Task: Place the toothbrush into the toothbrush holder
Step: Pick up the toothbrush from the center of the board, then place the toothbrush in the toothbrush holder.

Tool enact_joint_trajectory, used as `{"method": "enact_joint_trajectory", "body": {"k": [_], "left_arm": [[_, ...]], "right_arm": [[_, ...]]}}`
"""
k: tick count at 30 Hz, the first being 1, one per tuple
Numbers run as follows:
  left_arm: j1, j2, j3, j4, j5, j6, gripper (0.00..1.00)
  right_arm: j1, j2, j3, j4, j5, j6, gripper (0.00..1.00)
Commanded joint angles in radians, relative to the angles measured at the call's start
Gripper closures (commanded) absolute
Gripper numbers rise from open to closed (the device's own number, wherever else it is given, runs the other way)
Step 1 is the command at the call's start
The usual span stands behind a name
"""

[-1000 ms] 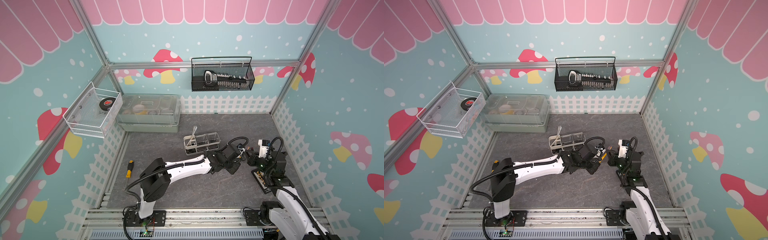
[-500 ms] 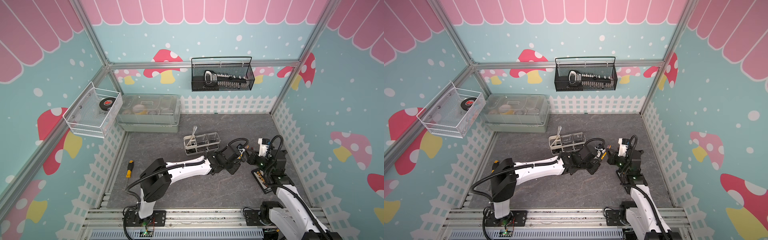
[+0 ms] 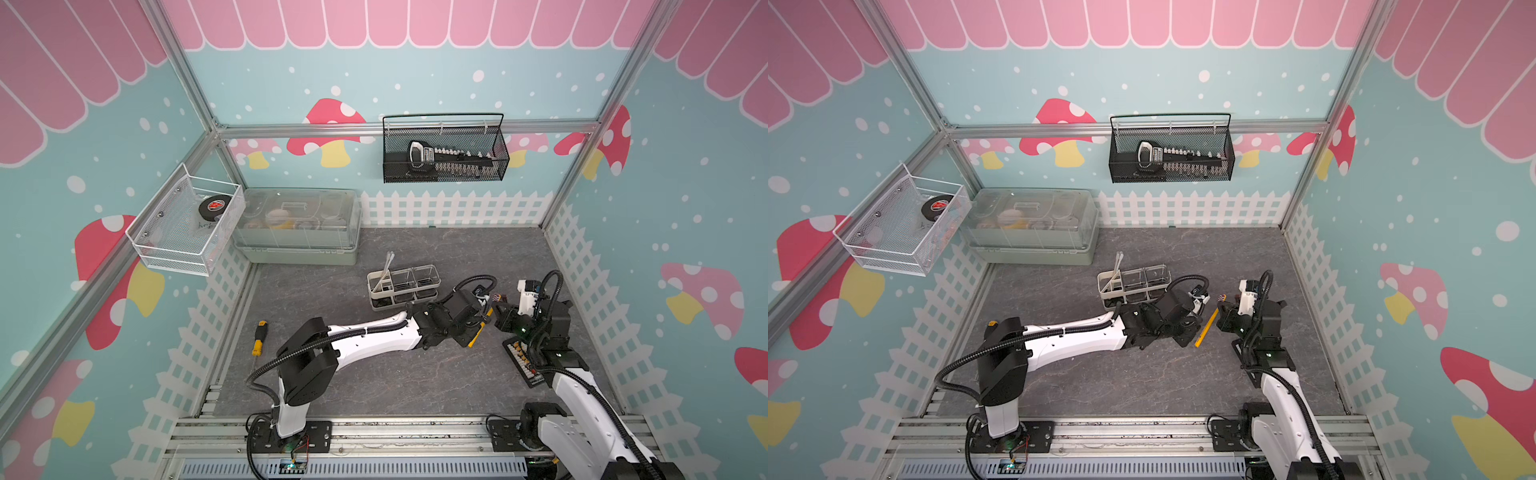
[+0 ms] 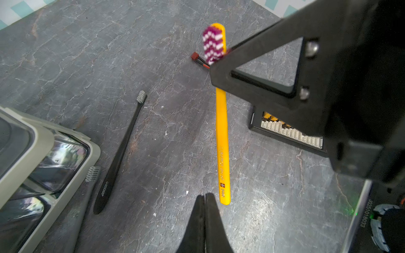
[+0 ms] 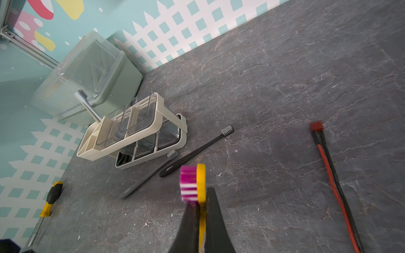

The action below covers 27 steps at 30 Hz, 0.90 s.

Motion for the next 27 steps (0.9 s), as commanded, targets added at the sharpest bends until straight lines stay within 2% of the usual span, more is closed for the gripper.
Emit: {"method": "enact_joint_trajectory", "body": {"k": [1,7,10,15,22,27], "left_arm": [[-0.004,-0.051,-0.012,-0.001,-0.043,0.006,1.0],[-0.003,-0.112,-0.049,-0.047,-0.16,0.008,1.0],[0.002,-0.17,-0.098,-0.059,-0.238,0.001,0.99],[0.032,-0.268,-0.194,-0.058,-0.296,-0.024,0.98],[0.101,-0.427,-0.332,-0.023,-0.393,-0.022,0.95],[0.19,-0.534,-0.383,-0.088,-0.468,-0.09,0.92]], "right_arm": [[0.001,-0.012,0.037,-0.022,0.008,-0.019,1.0],[0.001,0.023,0.09,-0.059,0.011,-0.059,1.0],[0.001,0.041,0.112,-0.063,-0.004,-0.064,1.0],[0.001,0.059,0.131,-0.043,-0.021,-0.049,1.0],[0.017,0.128,0.196,0.0,-0.128,-0.027,1.0],[0.071,0.193,0.295,-0.011,-0.13,-0.036,1.0]]}}
